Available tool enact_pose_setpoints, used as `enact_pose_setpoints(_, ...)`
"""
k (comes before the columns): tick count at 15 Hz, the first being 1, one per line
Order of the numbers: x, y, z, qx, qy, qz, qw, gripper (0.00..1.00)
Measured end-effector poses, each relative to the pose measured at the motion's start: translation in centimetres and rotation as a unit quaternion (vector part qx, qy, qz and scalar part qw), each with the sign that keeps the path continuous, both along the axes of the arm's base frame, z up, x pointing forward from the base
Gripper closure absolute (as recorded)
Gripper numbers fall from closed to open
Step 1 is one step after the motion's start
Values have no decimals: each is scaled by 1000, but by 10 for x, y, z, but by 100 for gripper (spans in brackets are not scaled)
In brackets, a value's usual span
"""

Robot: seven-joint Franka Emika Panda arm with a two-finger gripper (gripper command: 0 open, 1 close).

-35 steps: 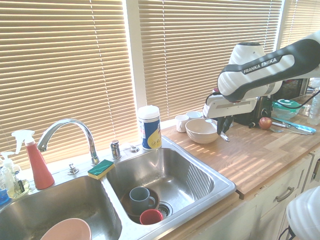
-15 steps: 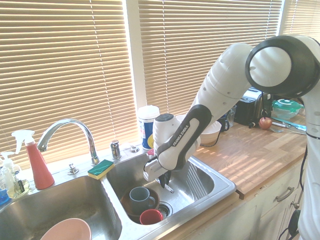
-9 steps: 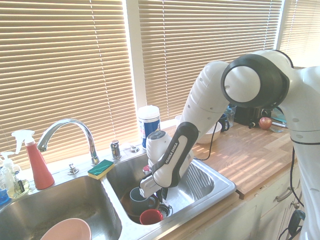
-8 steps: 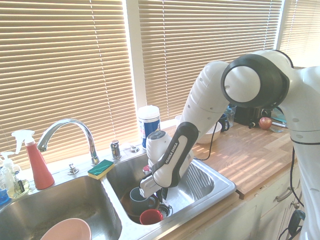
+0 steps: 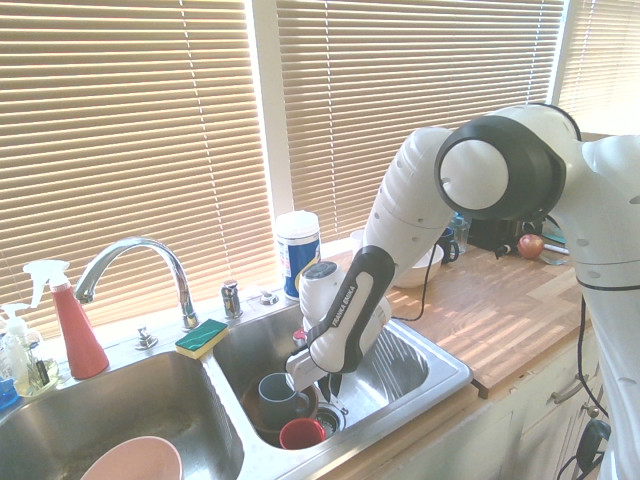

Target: Put the fork into the sink

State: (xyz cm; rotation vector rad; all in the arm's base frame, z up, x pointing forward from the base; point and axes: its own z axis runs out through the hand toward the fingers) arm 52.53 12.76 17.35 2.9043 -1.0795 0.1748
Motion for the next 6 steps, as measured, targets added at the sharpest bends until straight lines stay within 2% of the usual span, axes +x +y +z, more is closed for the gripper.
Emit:
enact_pose_setpoints(3,3,-6,13,1,-11,-6,1000,0)
enact_pose_setpoints(6,1,-11,72,4,-29,-7,1000,0)
